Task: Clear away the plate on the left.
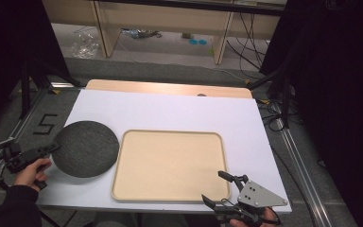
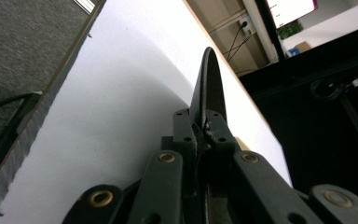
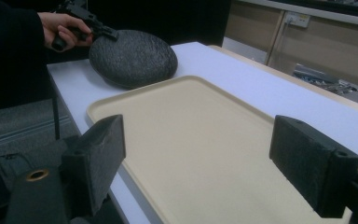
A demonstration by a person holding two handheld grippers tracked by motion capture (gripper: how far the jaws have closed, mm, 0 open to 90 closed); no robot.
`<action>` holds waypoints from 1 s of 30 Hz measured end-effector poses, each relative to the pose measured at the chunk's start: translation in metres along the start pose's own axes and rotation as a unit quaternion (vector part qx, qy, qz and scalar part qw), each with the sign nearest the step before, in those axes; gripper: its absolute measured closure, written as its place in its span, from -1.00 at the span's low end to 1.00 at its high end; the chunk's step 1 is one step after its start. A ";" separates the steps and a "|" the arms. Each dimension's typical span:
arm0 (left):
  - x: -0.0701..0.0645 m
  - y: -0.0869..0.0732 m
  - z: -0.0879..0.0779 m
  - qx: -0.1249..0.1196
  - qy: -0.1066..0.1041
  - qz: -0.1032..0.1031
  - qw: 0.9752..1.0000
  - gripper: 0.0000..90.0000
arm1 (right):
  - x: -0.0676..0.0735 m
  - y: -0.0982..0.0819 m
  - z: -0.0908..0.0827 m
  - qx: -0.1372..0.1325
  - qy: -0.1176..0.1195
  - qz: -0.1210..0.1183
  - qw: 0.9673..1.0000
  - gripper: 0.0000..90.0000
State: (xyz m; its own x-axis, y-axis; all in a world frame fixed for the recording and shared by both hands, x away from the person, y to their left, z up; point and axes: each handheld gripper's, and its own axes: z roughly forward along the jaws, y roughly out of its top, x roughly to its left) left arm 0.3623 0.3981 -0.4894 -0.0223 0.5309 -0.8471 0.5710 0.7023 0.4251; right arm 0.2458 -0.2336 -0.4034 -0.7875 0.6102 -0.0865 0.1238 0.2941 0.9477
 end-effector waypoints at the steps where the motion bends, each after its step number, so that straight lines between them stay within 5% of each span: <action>1: 0.000 0.000 -0.002 -0.005 0.012 -0.010 1.000 0.88 | 0.000 0.000 0.000 0.000 -0.001 -0.001 1.000 -0.57; 11: 0.004 0.004 -0.014 -0.032 -0.030 -0.063 0.997 0.87 | 0.000 0.000 0.000 0.000 -0.001 0.000 1.000 -0.57; 16: -0.003 0.003 -0.014 -0.034 -0.045 -0.069 0.996 0.85 | 0.000 0.001 0.001 -0.002 0.001 0.001 1.000 -0.57; 30: -0.031 -0.016 0.012 0.019 -0.093 -0.079 0.992 0.84 | -0.001 0.001 0.000 0.003 0.001 0.001 1.000 -0.57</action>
State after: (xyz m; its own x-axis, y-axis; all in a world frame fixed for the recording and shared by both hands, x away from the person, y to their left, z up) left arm 0.3640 0.3644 -0.4734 0.0359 0.3171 -0.9477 0.6031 0.7493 0.2736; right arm 0.2467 -0.2335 -0.4028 -0.7890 0.6087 -0.0840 0.1290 0.2977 0.9459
